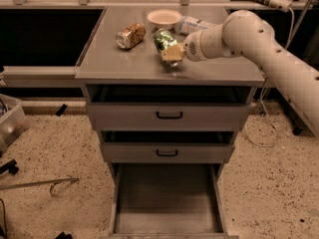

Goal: Pick green can from bottom drawer and place on counter

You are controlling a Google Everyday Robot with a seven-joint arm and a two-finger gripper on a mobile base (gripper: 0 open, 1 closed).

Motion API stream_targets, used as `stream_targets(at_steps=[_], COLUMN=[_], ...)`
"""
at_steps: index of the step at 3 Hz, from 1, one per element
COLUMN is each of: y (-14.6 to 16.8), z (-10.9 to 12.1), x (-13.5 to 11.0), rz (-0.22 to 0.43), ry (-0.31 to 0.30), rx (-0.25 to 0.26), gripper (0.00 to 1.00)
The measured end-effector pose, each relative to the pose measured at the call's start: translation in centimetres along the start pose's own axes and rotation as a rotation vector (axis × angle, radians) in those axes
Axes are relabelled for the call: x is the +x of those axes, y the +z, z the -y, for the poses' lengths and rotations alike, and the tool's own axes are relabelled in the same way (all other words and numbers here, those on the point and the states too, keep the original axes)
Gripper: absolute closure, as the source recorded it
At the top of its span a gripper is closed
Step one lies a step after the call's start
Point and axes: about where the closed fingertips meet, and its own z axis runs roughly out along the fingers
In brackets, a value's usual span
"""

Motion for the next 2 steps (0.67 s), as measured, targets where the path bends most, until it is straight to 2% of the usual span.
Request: stream_targets(at_steps=[1, 2], y=[1.10, 1.11], z=[-0.14, -0.15], x=[0.69, 0.69], rz=[-0.024, -0.024], ry=[0.008, 0.008], rx=[-0.018, -0.018], gripper=[1.00, 0.82])
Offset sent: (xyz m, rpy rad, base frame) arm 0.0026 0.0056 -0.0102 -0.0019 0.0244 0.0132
